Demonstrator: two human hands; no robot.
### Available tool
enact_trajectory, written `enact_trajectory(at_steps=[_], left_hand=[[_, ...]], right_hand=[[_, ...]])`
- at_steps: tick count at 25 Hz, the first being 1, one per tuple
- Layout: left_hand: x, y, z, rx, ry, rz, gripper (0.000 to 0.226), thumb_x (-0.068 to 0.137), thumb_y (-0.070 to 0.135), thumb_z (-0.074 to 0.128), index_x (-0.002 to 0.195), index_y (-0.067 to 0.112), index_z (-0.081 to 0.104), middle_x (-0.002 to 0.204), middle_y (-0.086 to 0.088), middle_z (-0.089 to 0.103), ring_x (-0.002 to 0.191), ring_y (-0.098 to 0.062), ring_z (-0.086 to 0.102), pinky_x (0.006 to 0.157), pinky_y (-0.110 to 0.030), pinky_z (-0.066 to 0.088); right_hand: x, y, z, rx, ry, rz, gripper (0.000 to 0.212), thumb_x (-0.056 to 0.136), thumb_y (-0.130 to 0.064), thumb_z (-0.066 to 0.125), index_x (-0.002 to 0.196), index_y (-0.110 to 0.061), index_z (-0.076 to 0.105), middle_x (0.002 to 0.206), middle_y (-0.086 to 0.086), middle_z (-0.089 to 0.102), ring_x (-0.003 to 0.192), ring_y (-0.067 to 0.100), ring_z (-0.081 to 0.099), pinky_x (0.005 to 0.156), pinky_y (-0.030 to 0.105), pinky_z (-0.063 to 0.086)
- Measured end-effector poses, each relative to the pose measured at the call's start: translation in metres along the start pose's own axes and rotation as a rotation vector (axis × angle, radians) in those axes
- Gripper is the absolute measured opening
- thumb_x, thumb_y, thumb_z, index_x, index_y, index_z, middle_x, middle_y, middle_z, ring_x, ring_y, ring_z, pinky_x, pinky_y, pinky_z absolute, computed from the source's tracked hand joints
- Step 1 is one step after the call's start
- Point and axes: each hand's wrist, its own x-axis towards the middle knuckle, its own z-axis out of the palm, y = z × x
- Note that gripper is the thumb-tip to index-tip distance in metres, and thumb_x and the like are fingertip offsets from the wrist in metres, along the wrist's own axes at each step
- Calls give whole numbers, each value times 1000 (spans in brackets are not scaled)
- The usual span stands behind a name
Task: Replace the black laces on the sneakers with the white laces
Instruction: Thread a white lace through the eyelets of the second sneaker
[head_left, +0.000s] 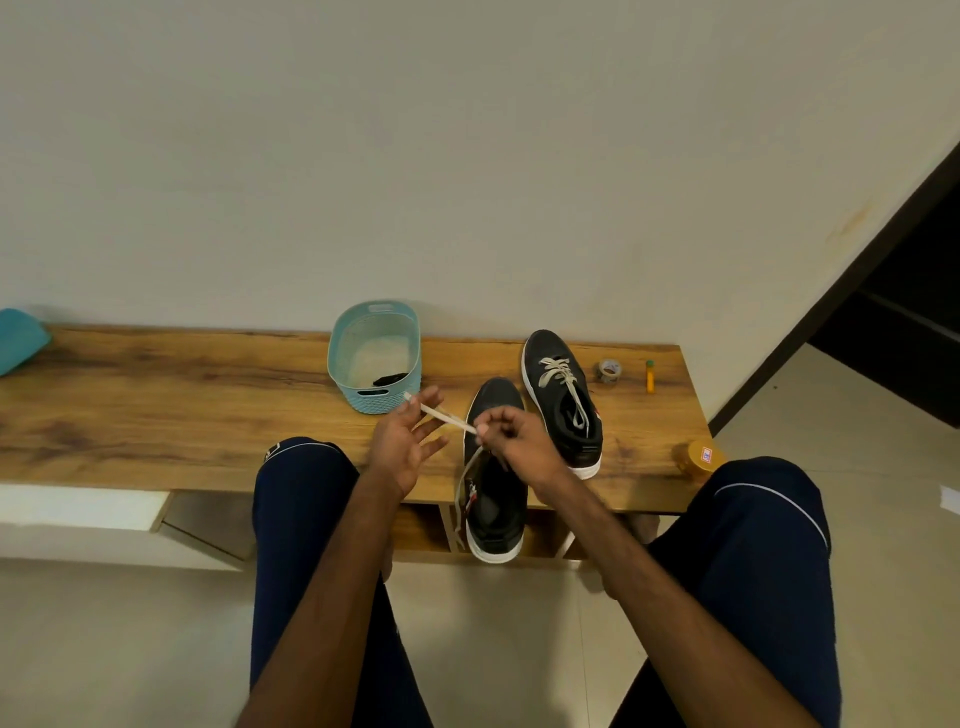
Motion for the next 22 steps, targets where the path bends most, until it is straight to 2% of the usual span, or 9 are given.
enact_trajectory(at_steps=[4, 7, 9, 11, 13, 15, 17, 20, 22], left_hand=[[2, -10, 2, 291, 201, -43, 27, 104, 24, 44, 101, 16, 69, 100, -2, 68, 80, -17, 62, 61, -31, 48], [11, -15, -3, 585, 246, 43, 33, 104, 30, 45, 98, 8, 69, 85, -3, 70, 68, -20, 59, 53, -26, 41], [9, -16, -10, 1041, 303, 54, 45, 101, 45, 45, 87, 10, 70, 80, -4, 70, 72, -22, 63, 60, -30, 47], [1, -16, -9, 1479, 438, 126, 46, 100, 49, 44, 88, 10, 66, 81, -3, 66, 76, -21, 61, 67, -32, 47], [-3, -13, 1, 1419, 368, 384, 28, 102, 35, 47, 96, 14, 65, 88, 3, 62, 81, -14, 56, 70, -31, 42], [4, -15, 9, 1131, 63, 556, 21, 102, 20, 49, 112, 16, 66, 107, 8, 65, 97, -9, 58, 82, -29, 46], [12, -22, 11, 933, -166, 533, 25, 102, 16, 47, 119, 16, 66, 113, 3, 68, 105, -12, 61, 91, -32, 50], [13, -29, 17, 757, -159, 406, 24, 104, 17, 44, 111, 11, 66, 95, -5, 70, 84, -19, 67, 78, -40, 56], [12, -29, 20, 692, -146, 344, 23, 105, 19, 45, 107, 9, 66, 85, -6, 70, 67, -18, 64, 65, -39, 55]], right_hand=[[11, -25, -19, -156, 57, 21, 17, 97, -22, 62, 97, -9, 73, 77, -2, 67, 67, 8, 58, 64, 27, 49], [18, -39, -29, -285, 34, 13, 16, 97, -12, 60, 102, -12, 76, 91, -1, 73, 85, 11, 67, 70, 24, 50], [20, -45, -35, -352, 46, -34, 20, 95, -3, 59, 103, -12, 75, 94, 0, 75, 90, 10, 70, 75, 23, 55], [20, -48, -36, -455, 81, -114, 15, 90, -1, 65, 100, -9, 74, 89, 1, 74, 85, 11, 71, 79, 28, 59], [20, -45, -31, -529, 90, -161, 8, 84, -8, 74, 91, -10, 69, 84, -2, 71, 81, 11, 69, 77, 32, 58], [20, -39, -23, -611, 70, -211, 10, 82, -16, 78, 84, -15, 68, 81, -6, 69, 79, 9, 66, 76, 33, 56], [22, -32, -14, -641, 36, -266, 3, 85, -15, 75, 86, -15, 72, 83, -4, 70, 79, 8, 65, 77, 33, 56], [22, -25, -7, -662, 26, -296, 15, 94, -7, 62, 100, -11, 75, 90, 1, 72, 81, 9, 67, 77, 31, 57], [22, -22, -6, -647, 54, -306, 13, 94, -6, 61, 100, -12, 71, 89, 1, 72, 80, 8, 67, 74, 30, 57]])
